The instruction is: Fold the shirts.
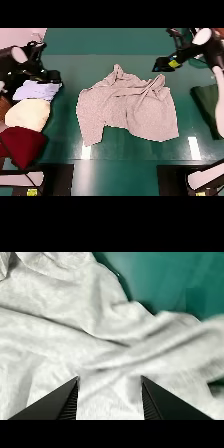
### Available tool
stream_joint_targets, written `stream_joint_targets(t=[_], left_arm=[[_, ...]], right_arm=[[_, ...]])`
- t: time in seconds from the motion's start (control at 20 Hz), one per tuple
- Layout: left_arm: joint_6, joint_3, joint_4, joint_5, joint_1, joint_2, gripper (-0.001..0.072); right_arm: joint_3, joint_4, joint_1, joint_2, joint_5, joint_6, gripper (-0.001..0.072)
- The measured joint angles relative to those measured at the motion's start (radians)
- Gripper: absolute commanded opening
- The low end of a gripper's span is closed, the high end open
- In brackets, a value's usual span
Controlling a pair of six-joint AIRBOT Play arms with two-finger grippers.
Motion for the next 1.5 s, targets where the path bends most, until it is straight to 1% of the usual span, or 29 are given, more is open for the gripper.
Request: stream_joint_targets(t=[0.1,0.2,0.35,0.4,0.45,0.65,0.9,0.95,1.0,1.05,1.2,1.3,1.5], left_arm=[[0.009,-0.113,-0.063,-0.011,0.008,0.072,0.0582],[0.028,-0.240,-0.128,0.003,0.018,0.121,0.0582],[0.066,-0.396,-0.257,0.074,0.020,0.155,0.0580],[0.079,-0.435,-0.298,0.111,0.021,0.161,0.0527],[0.091,-0.462,-0.330,0.139,0.021,0.164,0.0489],[0.126,-0.517,-0.407,0.211,0.016,0.146,0.0491],[0.140,-0.533,-0.454,0.271,-0.066,0.086,0.0490],[0.136,-0.533,-0.462,0.283,-0.076,0.077,0.0467],[0.132,-0.533,-0.463,0.292,-0.084,0.072,0.0265],[0.128,-0.531,-0.456,0.299,-0.091,0.065,0.0040],[0.121,-0.497,-0.449,0.294,-0.101,0.059,0.0022],[0.121,-0.454,-0.454,0.267,-0.103,0.058,0.0022],[0.120,-0.380,-0.457,0.224,-0.105,0.056,0.0022]], right_arm=[[-0.107,0.077,-0.033,0.077,0.006,-0.026,0.0436],[-0.216,0.099,-0.071,0.151,0.005,-0.042,0.0436],[-0.367,0.140,-0.107,0.264,-0.002,-0.059,0.0436],[-0.411,0.135,-0.120,0.294,-0.011,-0.061,0.0435],[-0.455,0.145,-0.129,0.330,-0.017,-0.065,0.0436],[-0.603,0.153,-0.171,0.442,-0.040,-0.069,0.0436],[-0.721,0.161,-0.220,0.538,-0.053,-0.071,0.0436],[-0.740,0.158,-0.234,0.557,-0.056,-0.071,0.0436],[-0.760,0.157,-0.248,0.576,-0.057,-0.071,0.0435],[-0.782,0.160,-0.267,0.597,-0.054,-0.071,0.0435],[-0.877,0.144,-0.344,0.663,-0.026,-0.071,0.0441],[-0.958,0.100,-0.401,0.705,0.002,-0.069,0.0512],[-1.156,0.031,-0.502,0.773,0.041,-0.061,0.0503]])
